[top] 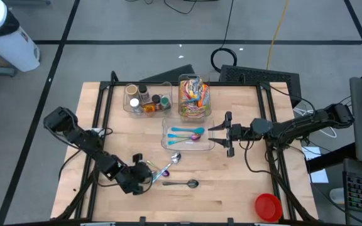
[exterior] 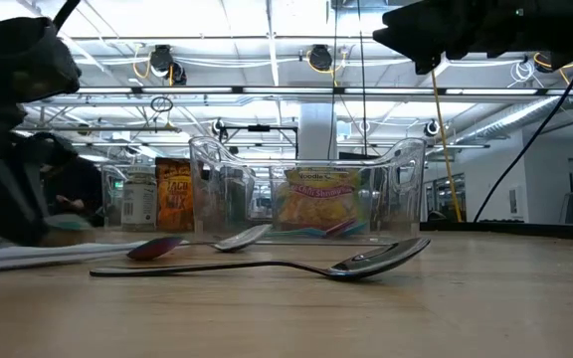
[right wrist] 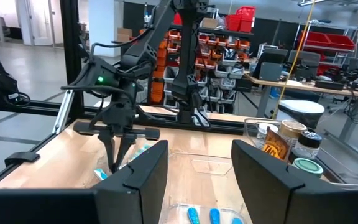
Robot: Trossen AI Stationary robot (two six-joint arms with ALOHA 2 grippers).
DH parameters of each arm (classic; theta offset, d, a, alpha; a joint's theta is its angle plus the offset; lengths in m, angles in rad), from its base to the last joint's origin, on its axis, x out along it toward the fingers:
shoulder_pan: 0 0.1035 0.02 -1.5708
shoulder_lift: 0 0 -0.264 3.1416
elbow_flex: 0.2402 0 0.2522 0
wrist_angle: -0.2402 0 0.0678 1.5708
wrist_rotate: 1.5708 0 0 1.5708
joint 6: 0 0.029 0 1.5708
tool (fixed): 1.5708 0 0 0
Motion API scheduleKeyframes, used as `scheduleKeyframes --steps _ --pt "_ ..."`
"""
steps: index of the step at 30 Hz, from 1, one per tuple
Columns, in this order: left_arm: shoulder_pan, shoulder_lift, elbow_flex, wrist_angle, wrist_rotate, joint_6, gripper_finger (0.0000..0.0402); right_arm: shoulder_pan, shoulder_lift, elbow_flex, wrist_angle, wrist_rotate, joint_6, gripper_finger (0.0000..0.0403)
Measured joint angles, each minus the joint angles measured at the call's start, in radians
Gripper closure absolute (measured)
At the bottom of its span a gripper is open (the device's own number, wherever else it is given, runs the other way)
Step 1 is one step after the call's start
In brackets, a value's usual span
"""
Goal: Pick & Place Food Item
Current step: Put the left green patterned spoon into the bottom transparent container
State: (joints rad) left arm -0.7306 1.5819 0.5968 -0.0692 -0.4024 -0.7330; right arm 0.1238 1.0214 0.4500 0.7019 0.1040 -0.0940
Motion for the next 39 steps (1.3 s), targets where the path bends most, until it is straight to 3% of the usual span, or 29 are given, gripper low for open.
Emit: scheduleKeyframes --steps 4,10,14,18,23,27,33,39 --pt "0.023 -0.011 0.0 0.036 -0.012 -0.003 0.0392 0.0 0.0 0.0 0.0 0.0 0.0 0.0234" --pt "0.07 -0.105 0.05 -0.001 0.01 0.024 0.0396 0.0 0.0 0.0 0.001 0.0 0.004 0.0234" --pt "0.125 -0.196 0.118 -0.044 -0.049 0.09 0.0393 0.0 0.0 0.0 0.004 0.0 0.004 0.0234" --pt "0.211 -0.266 0.206 -0.04 -0.099 0.24 0.0397 0.0 0.0 0.0 0.006 0.0 0.026 0.0234" --pt "0.35 -0.29 0.331 -0.033 -0.086 0.499 0.0396 0.0 -0.02 0.0 0.012 0.0 0.034 0.0234" --pt "0.478 -0.264 0.401 0.051 0.01 0.658 0.0396 0.002 -0.091 0.001 -0.018 0.0 0.035 0.0234" --pt "0.642 -0.17 0.423 0.197 0.261 0.727 0.0397 0.003 -0.237 0.001 -0.136 0.0 0.031 0.0234" --pt "0.721 -0.019 0.423 0.312 0.336 0.719 0.0397 0.003 -0.328 0.001 -0.244 0.0 0.031 0.0234"
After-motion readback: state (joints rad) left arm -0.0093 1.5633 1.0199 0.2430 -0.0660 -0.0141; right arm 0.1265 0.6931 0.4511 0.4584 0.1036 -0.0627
